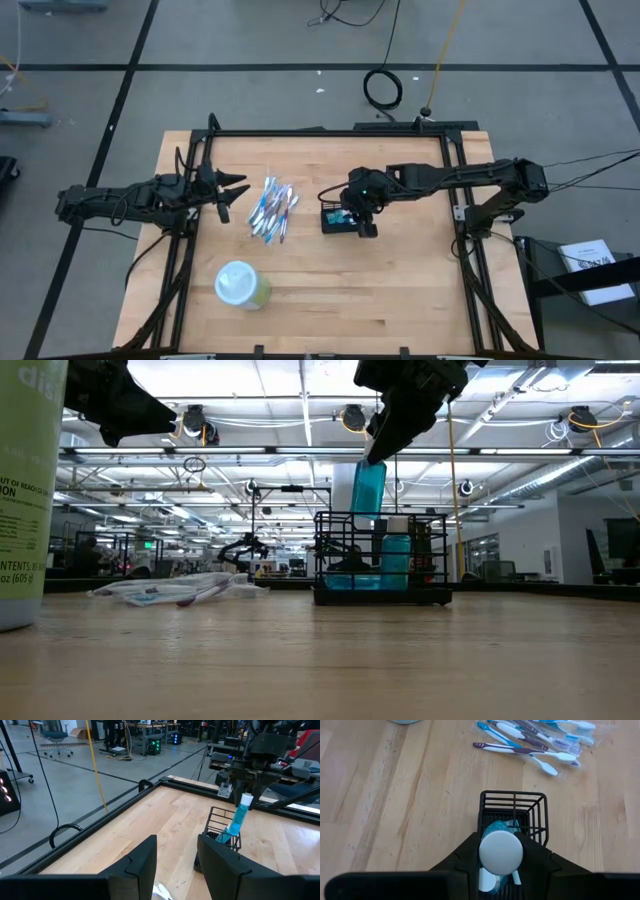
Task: Pick & Place toothbrushing station
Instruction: Put the blue mouthwash into the black mesh organizer
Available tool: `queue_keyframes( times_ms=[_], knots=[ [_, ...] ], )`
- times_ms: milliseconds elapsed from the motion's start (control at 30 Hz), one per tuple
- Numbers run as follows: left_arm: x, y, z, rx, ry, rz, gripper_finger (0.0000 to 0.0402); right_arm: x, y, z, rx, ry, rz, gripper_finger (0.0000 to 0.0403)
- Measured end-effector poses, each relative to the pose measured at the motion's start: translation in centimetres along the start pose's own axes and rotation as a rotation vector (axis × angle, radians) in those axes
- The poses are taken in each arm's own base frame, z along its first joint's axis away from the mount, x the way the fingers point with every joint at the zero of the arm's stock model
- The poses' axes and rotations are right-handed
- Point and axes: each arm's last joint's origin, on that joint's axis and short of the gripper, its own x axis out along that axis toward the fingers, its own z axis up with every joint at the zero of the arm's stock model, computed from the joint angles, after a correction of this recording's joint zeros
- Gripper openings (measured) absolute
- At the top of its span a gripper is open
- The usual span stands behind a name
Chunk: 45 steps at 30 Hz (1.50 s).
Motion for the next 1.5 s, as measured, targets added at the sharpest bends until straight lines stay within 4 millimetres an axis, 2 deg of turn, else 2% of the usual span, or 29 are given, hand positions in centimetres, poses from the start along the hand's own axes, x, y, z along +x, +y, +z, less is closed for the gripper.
queue_keyframes(
  times_ms=[800,1133,1500],
  knots=[
    [0.0,0.0,0.0,0.000,-0.001,0.000,0.0150,-0.4,0.1,0.0,-0.013,-0.010,0.005,0.0091],
    [0.0,0.0,0.0,0.000,-0.001,0.000,0.0150,0.7,0.1,-0.8,-0.014,-0.008,0.055,0.0091],
    [0.0,0.0,0.0,0.000,-0.001,0.000,0.0150,0.8,-0.5,-0.9,-0.009,-0.021,0.044,0.0091]
  ],
)
